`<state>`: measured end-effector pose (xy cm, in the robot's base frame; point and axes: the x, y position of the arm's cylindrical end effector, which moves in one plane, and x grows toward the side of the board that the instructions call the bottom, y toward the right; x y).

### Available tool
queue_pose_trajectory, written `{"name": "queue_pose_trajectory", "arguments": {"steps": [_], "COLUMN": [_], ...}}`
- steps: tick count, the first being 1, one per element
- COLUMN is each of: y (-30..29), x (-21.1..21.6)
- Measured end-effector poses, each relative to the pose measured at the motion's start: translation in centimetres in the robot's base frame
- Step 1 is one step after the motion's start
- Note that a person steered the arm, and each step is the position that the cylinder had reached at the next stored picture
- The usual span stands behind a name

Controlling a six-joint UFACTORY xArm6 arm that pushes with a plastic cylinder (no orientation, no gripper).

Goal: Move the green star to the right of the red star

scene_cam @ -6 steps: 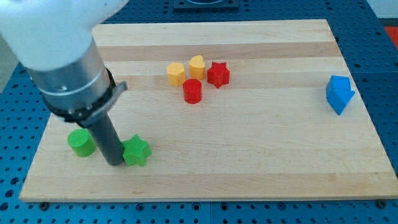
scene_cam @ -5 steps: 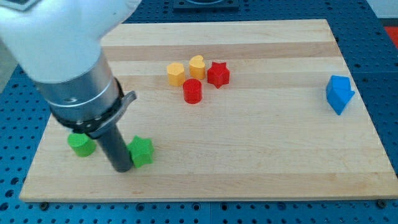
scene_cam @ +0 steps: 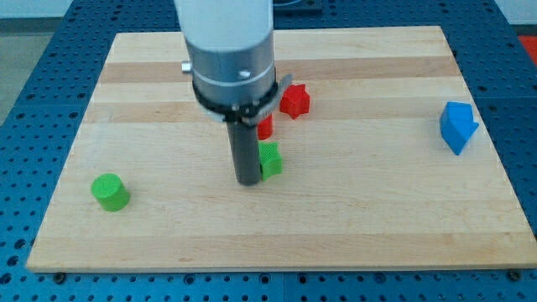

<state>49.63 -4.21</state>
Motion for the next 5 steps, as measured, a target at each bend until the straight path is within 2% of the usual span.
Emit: {"name": "queue_pose_trajectory", "arguments": {"steps": [1,2,4,5], "y": [0.6,0.1,0.7,-0.2], "x": [-2.4,-2.1,-6.2,-4.5]}}
